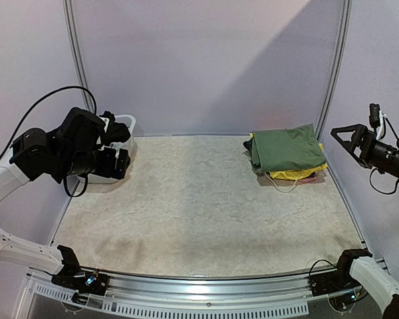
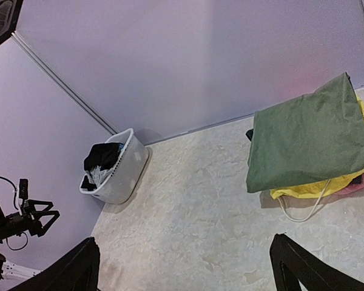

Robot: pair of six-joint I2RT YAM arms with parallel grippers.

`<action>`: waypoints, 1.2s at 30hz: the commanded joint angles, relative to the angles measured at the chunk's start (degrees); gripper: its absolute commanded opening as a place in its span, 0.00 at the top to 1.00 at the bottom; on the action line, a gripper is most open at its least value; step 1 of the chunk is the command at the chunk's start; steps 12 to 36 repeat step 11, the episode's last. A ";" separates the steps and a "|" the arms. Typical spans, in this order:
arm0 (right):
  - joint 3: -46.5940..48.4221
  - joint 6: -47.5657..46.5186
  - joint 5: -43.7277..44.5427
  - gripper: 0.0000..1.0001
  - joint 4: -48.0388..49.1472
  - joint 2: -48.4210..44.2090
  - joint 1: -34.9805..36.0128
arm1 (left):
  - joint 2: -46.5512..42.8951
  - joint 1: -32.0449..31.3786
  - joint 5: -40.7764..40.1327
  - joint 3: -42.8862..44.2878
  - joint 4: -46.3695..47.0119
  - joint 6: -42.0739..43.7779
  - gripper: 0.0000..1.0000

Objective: Fold and stack the mixed laundry pile
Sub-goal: Reset both arms

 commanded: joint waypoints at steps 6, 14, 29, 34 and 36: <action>-3.32 2.64 -1.68 0.01 7.91 -0.13 0.15 | -0.04 0.85 -0.36 1.09 1.30 -0.88 0.00; -1.37 1.93 2.31 0.01 6.15 0.83 0.15 | 0.84 0.90 -0.19 1.88 1.12 -0.31 0.00; -1.37 1.93 2.31 0.01 6.15 0.83 0.15 | 0.84 0.90 -0.19 1.88 1.12 -0.31 0.00; -1.37 1.93 2.31 0.01 6.15 0.83 0.15 | 0.84 0.90 -0.19 1.88 1.12 -0.31 0.00; -1.37 1.93 2.31 0.01 6.15 0.83 0.15 | 0.84 0.90 -0.19 1.88 1.12 -0.31 0.00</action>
